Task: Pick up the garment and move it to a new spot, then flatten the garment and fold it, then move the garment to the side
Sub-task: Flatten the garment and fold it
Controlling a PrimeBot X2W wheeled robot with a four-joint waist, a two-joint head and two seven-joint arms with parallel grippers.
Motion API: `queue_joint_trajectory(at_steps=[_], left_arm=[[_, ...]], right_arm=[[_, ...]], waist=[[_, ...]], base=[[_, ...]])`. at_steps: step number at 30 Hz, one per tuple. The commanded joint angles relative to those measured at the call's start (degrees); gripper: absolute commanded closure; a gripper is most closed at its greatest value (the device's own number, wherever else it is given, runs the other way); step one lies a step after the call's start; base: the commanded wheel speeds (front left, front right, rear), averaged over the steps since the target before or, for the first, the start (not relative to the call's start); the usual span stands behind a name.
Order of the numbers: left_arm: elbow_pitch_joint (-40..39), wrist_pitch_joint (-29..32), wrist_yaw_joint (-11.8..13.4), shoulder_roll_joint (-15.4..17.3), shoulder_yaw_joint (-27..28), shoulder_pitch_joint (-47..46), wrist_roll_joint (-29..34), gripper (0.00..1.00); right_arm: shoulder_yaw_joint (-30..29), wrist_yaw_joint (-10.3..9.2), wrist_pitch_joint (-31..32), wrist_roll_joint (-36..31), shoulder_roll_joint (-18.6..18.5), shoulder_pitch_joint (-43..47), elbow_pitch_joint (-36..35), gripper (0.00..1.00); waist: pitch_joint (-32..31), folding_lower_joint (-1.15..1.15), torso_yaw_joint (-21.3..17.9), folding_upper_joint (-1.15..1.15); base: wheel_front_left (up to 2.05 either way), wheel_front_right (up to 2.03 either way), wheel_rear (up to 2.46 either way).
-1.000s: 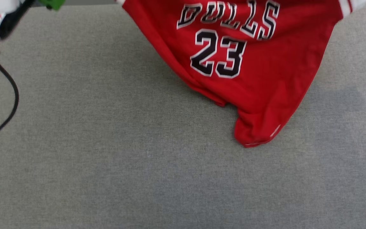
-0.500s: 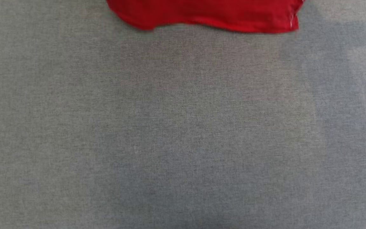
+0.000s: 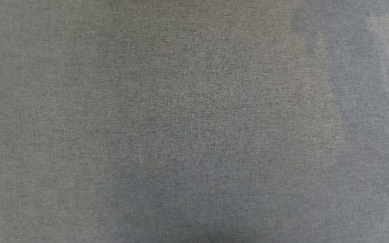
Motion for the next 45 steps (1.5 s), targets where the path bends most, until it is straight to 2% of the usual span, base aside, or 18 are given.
queue_joint_trajectory(at_steps=[1, 9, 16, 21, 31, 35, 37, 45], left_arm=[[0.8, -1.0, -0.1, 0.4, -0.7, 2.6, -1.4, 1.00], [2.6, -6.6, -0.2, 2.2, -3.7, 16.6, -6.9, 1.00], [-0.6, -9.6, 0.7, 4.2, -4.0, 32.6, -10.4, 1.00], [-6.6, -10.2, 3.7, 6.3, -3.4, 46.5, -12.7, 1.00], [-22.3, -10.4, 12.8, 11.4, 0.0, 74.4, -16.8, 1.00], [-26.3, -10.4, 15.7, 11.2, 2.0, 84.0, -19.0, 1.00], [-26.6, -10.4, 16.8, 11.4, 2.0, 87.4, -18.0, 1.00], [-27.9, -10.4, 19.5, 9.8, 6.0, 98.0, -18.1, 1.00]], right_arm=[[0.9, -0.04, -1.1, 0.8, 0.1, 1.5, 0.6, 1.00], [8.8, -0.04, -5.9, 5.9, 1.9, 12.3, 2.5, 1.00], [14.9, -0.04, -9.2, 12.1, 0.7, 25.7, -0.1, 1.00], [17.9, -0.04, -10.5, 16.1, -2.2, 36.3, -4.2, 1.00], [21.0, -0.04, -10.3, 19.5, -7.3, 54.4, -12.6, 1.00], [19.9, -0.04, -10.0, 21.0, -8.8, 62.8, -14.4, 1.00], [18.7, -0.04, -10.3, 21.7, -9.5, 67.0, -14.5, 1.00], [12.5, -0.04, -10.8, 22.7, -10.4, 82.5, -15.3, 1.00]], waist=[[0.0, -0.01, 0.1, 0.00], [-4.1, -0.01, 0.0, 0.00], [-10.2, -0.01, 0.7, 0.00], [-14.2, -0.01, 1.5, 0.00], [-19.6, -0.01, 1.4, 0.00], [-21.8, -0.01, 1.5, 0.00], [-22.7, -0.01, 1.7, 0.00], [-25.5, -0.01, 2.1, 0.00]], base=[[0.00, 0.00, 0.00], [0.00, 0.00, 0.00], [0.00, 0.00, 0.00], [0.00, 0.00, 0.00], [0.00, 0.00, 0.00], [0.00, 0.00, 0.00], [0.00, 0.00, 0.00], [0.00, 0.00, 0.00]])
